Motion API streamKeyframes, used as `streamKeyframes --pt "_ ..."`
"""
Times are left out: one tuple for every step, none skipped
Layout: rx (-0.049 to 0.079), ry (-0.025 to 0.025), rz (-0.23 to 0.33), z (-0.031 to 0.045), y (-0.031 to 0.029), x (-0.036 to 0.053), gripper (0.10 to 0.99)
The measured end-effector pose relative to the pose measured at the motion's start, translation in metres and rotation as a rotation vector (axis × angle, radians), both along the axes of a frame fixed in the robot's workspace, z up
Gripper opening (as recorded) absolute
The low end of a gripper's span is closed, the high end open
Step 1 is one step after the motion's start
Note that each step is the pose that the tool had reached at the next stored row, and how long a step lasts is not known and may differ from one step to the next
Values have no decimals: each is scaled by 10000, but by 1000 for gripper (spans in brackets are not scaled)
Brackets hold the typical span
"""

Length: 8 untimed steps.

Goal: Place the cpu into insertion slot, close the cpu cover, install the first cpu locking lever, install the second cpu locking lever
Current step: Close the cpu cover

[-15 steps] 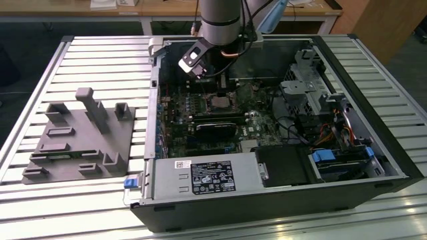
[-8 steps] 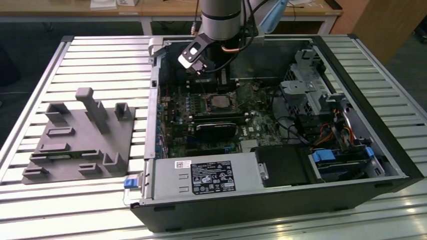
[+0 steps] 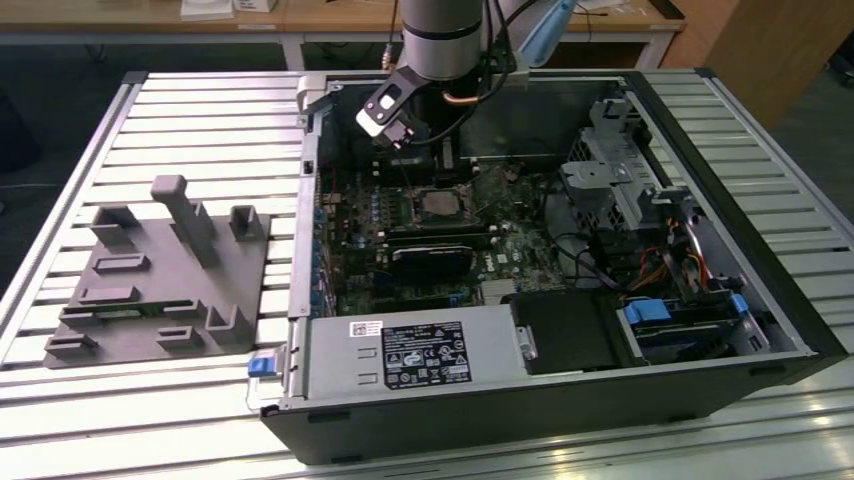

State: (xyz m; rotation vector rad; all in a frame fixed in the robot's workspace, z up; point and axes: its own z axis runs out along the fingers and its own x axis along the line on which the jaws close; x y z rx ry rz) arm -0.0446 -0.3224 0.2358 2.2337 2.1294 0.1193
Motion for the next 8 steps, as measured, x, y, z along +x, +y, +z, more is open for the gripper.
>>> streamKeyframes --pt "0 0 0 0 0 0 106" --pt "0 0 0 0 0 0 106" --pt "0 0 0 0 0 0 106" --pt "0 0 0 1 0 0 106" --pt "0 0 0 1 0 0 106" --pt "0 0 0 1 0 0 106" --pt "0 0 0 1 0 0 106" --pt "0 0 0 1 0 0 106"
